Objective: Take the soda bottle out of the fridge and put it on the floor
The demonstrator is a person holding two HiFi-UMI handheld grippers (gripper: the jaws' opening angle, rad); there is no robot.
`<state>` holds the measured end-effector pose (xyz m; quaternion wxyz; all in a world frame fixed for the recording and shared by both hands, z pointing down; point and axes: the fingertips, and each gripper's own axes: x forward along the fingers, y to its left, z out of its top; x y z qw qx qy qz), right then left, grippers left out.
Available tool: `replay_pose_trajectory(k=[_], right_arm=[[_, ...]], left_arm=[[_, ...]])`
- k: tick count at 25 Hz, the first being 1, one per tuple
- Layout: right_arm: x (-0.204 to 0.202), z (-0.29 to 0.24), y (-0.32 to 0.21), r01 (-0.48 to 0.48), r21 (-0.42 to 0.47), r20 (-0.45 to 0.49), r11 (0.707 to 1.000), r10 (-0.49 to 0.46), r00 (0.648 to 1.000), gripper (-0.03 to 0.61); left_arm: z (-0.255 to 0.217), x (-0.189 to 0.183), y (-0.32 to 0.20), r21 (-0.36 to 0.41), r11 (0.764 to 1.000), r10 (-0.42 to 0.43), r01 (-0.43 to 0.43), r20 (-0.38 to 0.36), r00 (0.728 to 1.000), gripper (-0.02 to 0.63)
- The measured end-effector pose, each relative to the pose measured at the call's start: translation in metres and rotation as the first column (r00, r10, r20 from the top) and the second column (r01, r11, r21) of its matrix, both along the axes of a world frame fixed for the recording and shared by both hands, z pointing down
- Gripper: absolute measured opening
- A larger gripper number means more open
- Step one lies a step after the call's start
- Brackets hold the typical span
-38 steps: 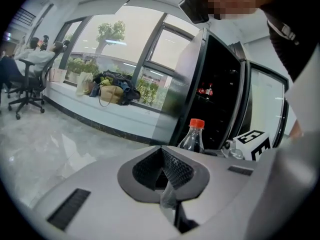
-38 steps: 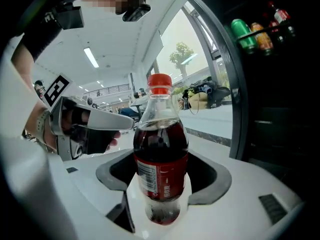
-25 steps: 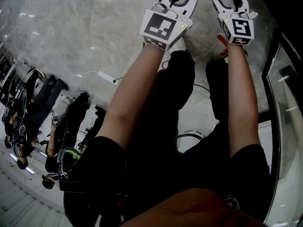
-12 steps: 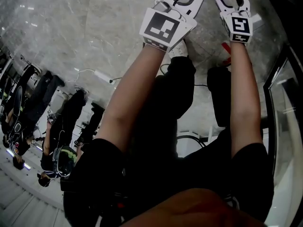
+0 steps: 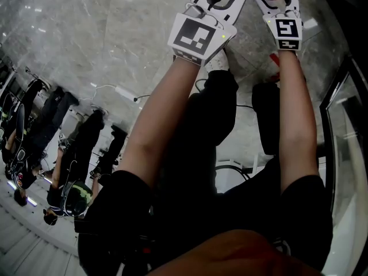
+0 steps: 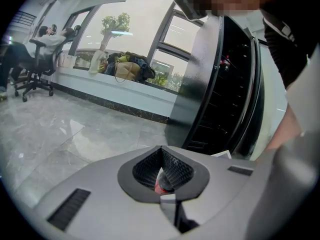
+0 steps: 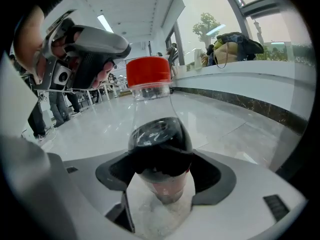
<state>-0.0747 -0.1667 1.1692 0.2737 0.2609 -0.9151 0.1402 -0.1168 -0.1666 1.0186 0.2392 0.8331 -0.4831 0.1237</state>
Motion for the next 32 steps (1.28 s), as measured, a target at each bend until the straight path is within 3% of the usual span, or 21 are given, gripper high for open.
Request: replay_pose_trajectory(k=[8, 14, 20, 25, 29, 32], right_arm=[[0.004, -0.031, 0.008, 0.010, -0.034, 0.006, 0.999, -0.010, 1.000, 0.318], [0.028, -0.126, 0.024, -0.009, -0.042, 0.008, 0.999, 0.009, 1.000, 0.318], [0.040, -0.327, 0.048, -0.038, -0.010, 0.165, 0.999, 0.039, 0.986, 0.314], [0.043, -0.532, 0.076, -0.022, 0.070, 0.314, 0.997, -0.002, 0.949, 0.303], [0.048, -0.674, 0.097, -0.043, 0.129, 0.379, 0.991, -0.009, 0.925, 0.190], [0.058, -0.756, 0.116, -0.104, 0.149, 0.409, 0.983, 0.035, 0.912, 0.103]], left_arm=[[-0.035, -0.004, 0.006, -0.009, 0.999, -0.031, 0.031, -0.009, 0.999, 0.003], [-0.117, -0.005, 0.016, 0.014, 0.999, -0.043, 0.043, -0.015, 0.999, 0.003], [-0.253, -0.002, 0.035, 0.053, 0.998, -0.035, 0.038, -0.060, 0.998, 0.003], [-0.399, 0.020, 0.058, 0.116, 0.991, 0.084, -0.072, -0.100, 0.991, 0.003], [-0.508, 0.038, 0.089, 0.158, 0.968, 0.215, -0.196, -0.115, 0.970, 0.003], [-0.584, 0.045, 0.113, 0.202, 0.945, 0.284, -0.258, -0.113, 0.952, 0.003]])
